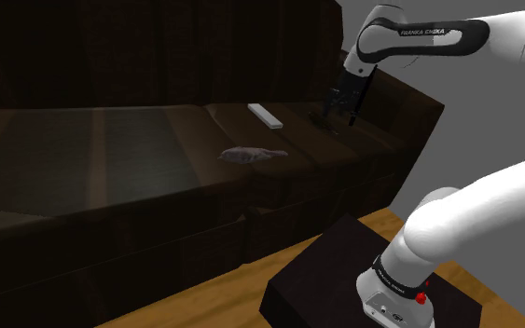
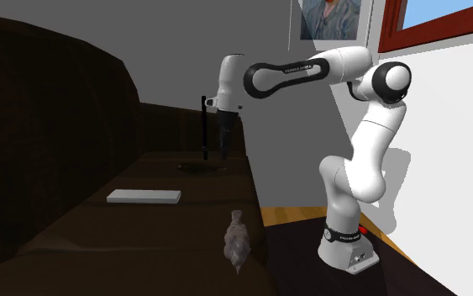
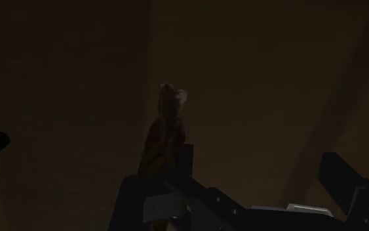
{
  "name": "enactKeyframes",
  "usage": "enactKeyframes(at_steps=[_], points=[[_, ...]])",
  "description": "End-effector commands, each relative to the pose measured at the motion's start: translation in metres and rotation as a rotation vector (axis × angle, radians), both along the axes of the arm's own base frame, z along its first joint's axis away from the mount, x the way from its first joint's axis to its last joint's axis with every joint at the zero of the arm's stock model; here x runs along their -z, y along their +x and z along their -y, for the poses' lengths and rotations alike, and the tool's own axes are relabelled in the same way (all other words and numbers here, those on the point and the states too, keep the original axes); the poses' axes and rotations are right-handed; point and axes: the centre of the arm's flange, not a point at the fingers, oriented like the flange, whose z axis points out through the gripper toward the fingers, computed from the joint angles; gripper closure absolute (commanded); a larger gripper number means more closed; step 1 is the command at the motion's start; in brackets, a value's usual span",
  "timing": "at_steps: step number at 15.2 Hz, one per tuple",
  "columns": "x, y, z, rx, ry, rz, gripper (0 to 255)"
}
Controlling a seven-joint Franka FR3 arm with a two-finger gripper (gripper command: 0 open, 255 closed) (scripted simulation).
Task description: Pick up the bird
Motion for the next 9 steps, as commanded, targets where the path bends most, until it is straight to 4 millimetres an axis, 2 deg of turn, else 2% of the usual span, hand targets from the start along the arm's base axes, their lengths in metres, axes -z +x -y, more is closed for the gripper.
enactKeyframes(at_steps=[1, 7, 9], points=[[0.009, 0.014, 0.019, 0.001, -0.009, 0.009, 0], [0.034, 0.056, 0.075, 0.006, -0.033, 0.032, 0], [0.041, 0.058, 0.078, 0.007, -0.034, 0.034, 0]])
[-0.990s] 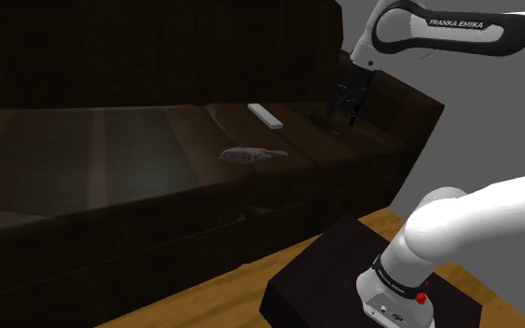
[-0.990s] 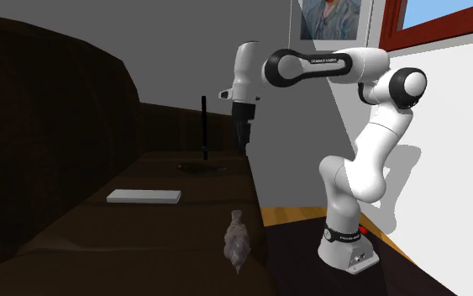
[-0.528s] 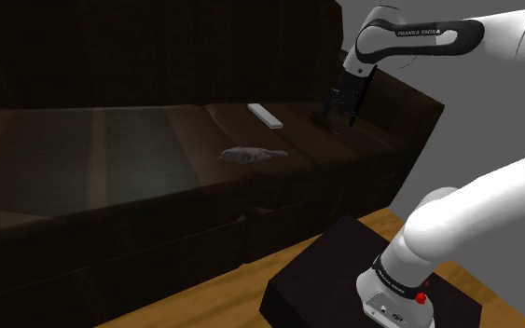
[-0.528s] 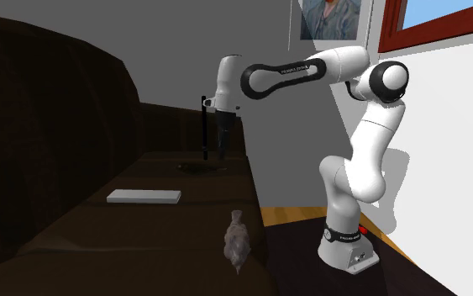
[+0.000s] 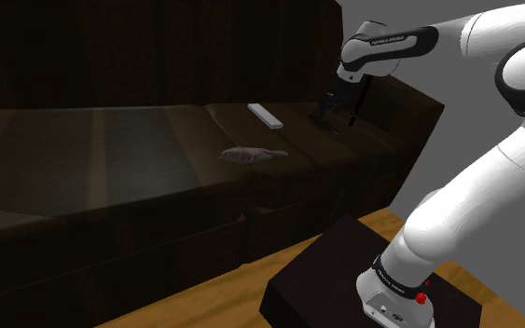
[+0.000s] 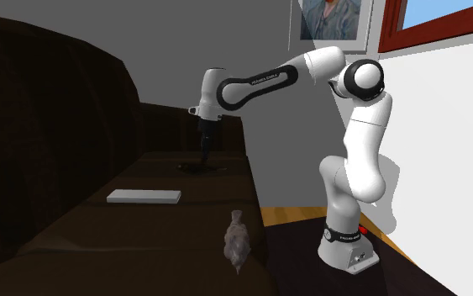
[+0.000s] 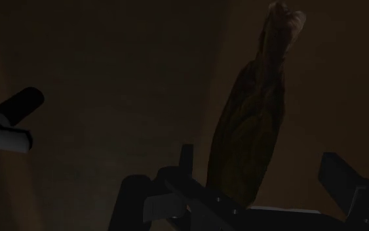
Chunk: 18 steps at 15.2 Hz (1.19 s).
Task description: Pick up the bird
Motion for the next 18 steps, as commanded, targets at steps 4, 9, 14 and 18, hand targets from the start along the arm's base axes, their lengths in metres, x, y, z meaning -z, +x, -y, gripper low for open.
enactKeyframes(at_steps=[4, 9, 14, 18], points=[[0.025, 0.003, 0.002, 0.0, -0.002, 0.002, 0], [0.038, 0.004, 0.002, 0.0, -0.002, 0.002, 255], [0.038, 0.004, 0.002, 0.0, -0.002, 0.002, 255], [0.039, 0.003, 0.002, 0.0, -0.002, 0.002, 255]])
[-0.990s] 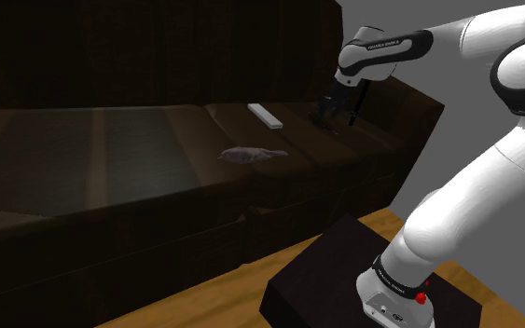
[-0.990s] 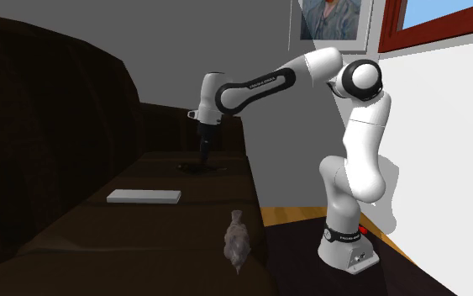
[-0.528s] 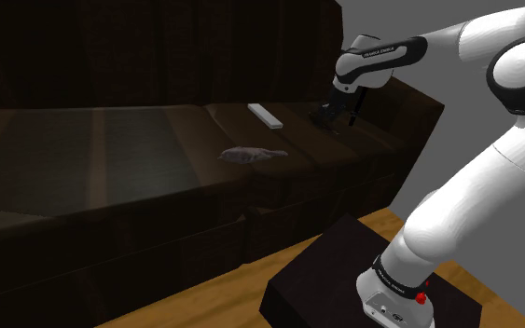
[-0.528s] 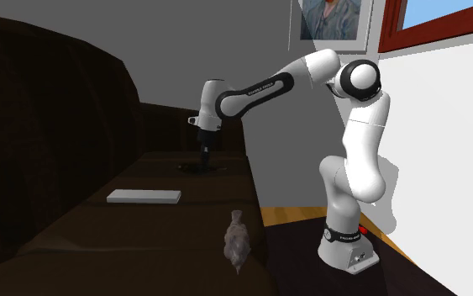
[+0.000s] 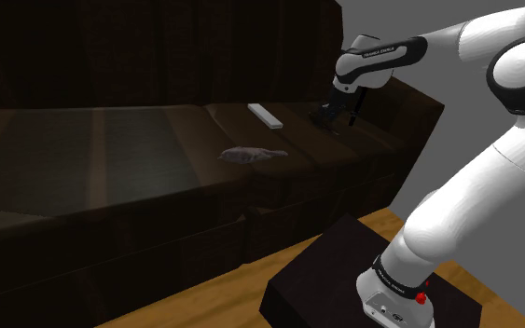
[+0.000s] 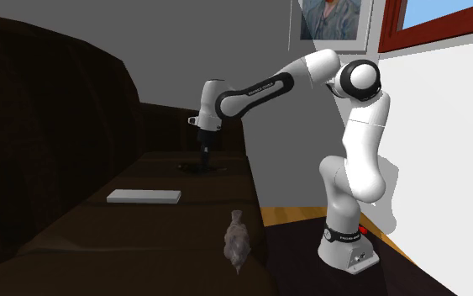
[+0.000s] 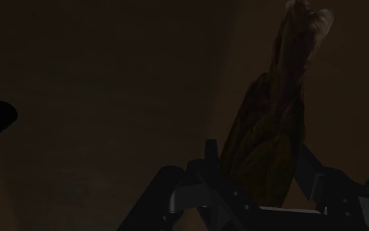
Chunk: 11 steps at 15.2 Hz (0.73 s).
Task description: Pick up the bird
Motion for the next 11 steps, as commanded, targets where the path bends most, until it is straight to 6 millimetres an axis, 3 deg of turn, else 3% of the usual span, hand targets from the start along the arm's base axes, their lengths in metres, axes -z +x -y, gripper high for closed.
enactKeyframes(at_steps=[1, 11], points=[[-0.005, 0.0, 0.0, 0.0, 0.0, -0.001, 255], [-0.057, 0.0, 0.0, 0.0, 0.0, -0.001, 255]])
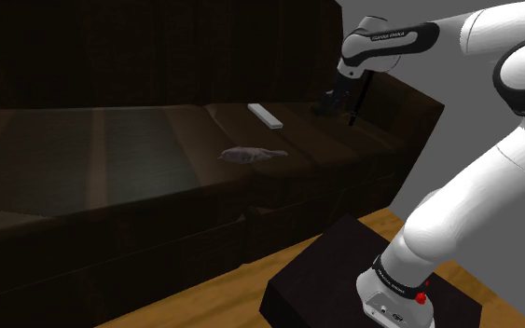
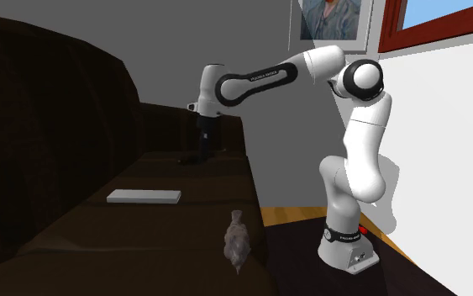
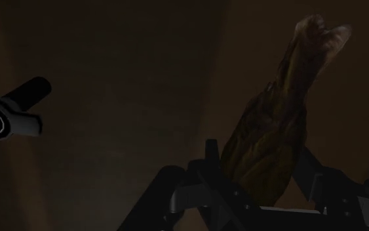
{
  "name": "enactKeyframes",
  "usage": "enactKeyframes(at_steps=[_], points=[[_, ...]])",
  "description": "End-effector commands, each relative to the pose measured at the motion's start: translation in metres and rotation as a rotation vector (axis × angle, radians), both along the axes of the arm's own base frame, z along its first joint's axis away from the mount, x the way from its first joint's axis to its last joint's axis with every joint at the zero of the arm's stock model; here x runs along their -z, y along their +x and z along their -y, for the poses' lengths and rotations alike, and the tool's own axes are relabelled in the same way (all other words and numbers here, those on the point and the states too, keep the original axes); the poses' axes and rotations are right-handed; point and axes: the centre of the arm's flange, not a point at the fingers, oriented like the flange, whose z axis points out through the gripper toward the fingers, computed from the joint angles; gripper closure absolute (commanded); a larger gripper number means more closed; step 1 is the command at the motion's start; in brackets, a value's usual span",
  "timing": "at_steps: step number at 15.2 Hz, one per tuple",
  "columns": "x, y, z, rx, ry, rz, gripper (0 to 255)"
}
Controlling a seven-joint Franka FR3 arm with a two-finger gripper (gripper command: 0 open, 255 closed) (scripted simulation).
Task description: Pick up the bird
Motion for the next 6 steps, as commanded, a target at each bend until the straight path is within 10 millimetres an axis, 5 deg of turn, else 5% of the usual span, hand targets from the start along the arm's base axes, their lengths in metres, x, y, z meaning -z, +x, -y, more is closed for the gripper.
enactKeyframes(at_steps=[1, 6], points=[[-0.011, -0.001, 0.001, 0.0, 0.0, 0.0, 255], [-0.028, -0.001, 0.001, 0.0, 0.0, 0.0, 255]])
